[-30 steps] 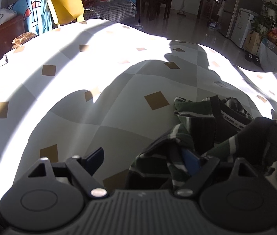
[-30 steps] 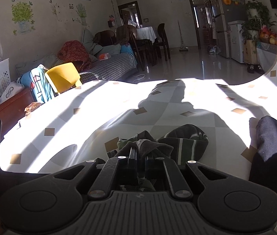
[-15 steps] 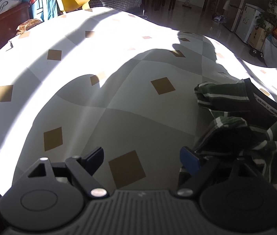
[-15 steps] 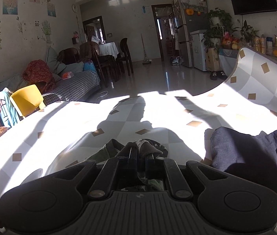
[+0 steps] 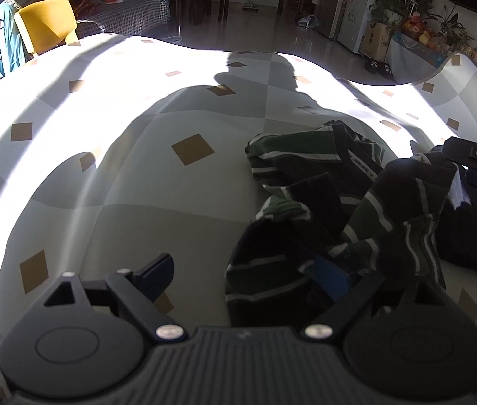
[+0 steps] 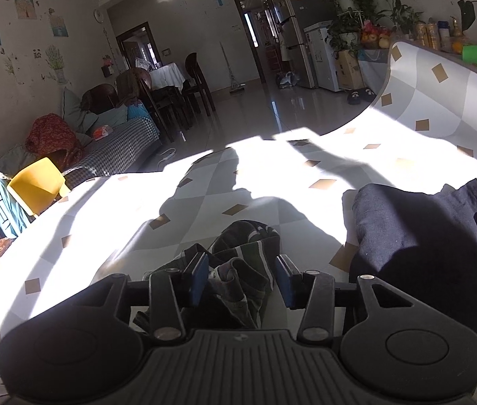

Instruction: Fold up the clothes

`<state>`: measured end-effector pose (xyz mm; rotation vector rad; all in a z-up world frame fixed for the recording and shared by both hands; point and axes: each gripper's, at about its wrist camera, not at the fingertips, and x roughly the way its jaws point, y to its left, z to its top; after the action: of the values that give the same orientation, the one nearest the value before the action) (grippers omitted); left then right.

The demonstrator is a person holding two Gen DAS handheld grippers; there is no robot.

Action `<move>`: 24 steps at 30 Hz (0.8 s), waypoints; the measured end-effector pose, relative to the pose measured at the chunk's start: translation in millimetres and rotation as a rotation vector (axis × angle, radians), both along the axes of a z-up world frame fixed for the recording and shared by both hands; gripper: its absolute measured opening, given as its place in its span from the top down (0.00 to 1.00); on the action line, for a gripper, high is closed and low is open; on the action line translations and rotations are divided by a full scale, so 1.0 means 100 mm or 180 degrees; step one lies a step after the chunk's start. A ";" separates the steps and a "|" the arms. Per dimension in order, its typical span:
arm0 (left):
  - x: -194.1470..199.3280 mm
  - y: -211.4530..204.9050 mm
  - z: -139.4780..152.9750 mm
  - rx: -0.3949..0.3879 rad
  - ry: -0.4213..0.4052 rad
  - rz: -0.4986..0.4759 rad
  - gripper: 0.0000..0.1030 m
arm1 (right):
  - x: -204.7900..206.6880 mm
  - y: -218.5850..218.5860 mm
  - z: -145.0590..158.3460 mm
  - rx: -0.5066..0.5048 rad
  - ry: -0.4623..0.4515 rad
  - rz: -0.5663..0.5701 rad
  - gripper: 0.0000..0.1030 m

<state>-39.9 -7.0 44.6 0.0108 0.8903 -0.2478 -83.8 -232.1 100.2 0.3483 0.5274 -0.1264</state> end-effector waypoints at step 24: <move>0.21 -0.02 -0.20 -0.0041 0.0029 -0.0066 0.31 | 0.59 0.63 -0.13 -0.0617 0.0335 0.2001 0.53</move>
<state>-18.7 -9.1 24.3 0.0069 0.8978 -0.2732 -24.7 -169.0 87.5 -0.0239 0.7009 0.4121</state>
